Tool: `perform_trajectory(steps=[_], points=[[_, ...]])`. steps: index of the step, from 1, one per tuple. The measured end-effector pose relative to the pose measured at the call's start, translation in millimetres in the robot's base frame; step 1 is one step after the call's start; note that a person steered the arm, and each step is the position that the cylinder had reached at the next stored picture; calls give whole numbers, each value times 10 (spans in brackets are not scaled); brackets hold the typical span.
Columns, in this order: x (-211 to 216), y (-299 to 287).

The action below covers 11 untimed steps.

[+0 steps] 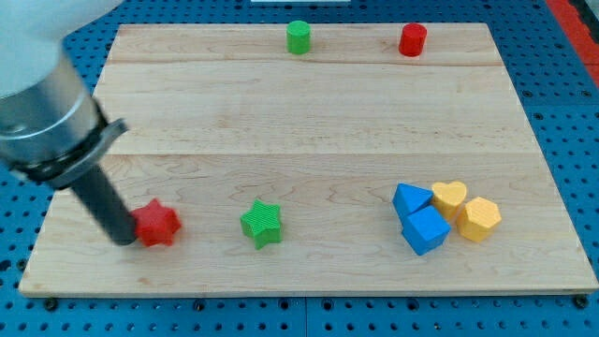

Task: Slide the green star bit a up

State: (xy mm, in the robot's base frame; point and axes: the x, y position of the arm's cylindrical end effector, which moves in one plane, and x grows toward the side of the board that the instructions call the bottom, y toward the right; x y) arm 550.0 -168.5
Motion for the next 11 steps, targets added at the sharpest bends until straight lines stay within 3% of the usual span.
perform_trajectory(steps=[2,3,4,5,7,8,10,11], points=[[-94,709],[87,666],[432,1153],[430,1197],[-263,1251],[-348,1557],[-927,1981],[-686,1587]])
